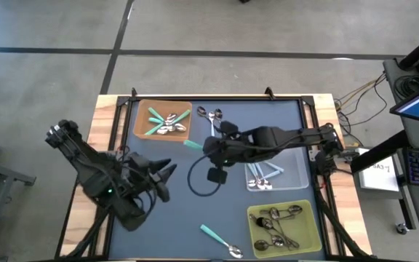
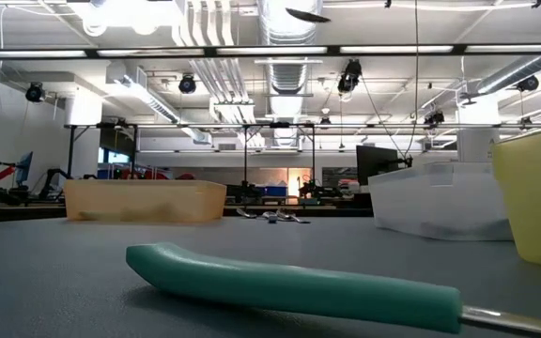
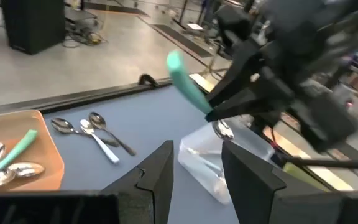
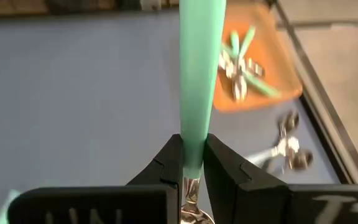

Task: Sort silverware by color (type)
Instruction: Put the green spoon into the orange bin

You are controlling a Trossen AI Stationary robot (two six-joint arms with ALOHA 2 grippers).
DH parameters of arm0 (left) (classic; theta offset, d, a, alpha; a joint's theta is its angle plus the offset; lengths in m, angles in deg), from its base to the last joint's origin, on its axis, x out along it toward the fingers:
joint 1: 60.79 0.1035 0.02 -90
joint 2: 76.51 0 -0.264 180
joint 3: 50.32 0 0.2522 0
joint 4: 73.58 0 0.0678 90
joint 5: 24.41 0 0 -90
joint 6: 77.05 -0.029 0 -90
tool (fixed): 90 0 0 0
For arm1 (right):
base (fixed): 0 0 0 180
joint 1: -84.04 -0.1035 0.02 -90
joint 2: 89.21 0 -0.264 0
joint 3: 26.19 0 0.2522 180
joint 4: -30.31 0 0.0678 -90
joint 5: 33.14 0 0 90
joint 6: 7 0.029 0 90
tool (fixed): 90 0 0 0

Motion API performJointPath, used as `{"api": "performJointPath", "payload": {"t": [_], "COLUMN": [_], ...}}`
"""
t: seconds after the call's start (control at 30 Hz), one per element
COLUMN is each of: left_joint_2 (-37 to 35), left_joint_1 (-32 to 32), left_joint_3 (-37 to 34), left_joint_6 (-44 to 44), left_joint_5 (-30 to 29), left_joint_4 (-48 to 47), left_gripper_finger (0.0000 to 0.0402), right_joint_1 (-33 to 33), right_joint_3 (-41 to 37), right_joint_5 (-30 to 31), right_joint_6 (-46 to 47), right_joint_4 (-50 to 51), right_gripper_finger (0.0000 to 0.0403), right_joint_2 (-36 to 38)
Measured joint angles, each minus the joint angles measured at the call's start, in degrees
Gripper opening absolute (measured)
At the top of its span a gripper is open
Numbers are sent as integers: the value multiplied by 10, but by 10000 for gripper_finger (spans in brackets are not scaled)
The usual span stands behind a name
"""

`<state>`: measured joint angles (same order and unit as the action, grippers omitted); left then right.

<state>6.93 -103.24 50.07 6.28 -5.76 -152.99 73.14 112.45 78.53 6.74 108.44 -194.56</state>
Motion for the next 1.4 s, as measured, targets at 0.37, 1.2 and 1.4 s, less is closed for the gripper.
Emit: {"api": "performJointPath", "payload": {"t": [0.37, 1.2, 1.4], "left_joint_2": [0, 0, -2], "left_joint_1": [60, 113, 116], "left_joint_3": [4, 7, 8], "left_joint_6": [-171, -201, -213], "left_joint_5": [23, 6, 10], "left_joint_4": [138, 193, 207], "left_gripper_finger": [118, 49, 29], "right_joint_1": [1, 1, 2], "right_joint_3": [0, -1, -1], "right_joint_5": [-1, -37, -37], "right_joint_6": [-78, -133, -143], "right_joint_4": [-78, -130, -129], "right_gripper_finger": [32, 33, 36], "right_joint_2": [9, 6, 7]}}
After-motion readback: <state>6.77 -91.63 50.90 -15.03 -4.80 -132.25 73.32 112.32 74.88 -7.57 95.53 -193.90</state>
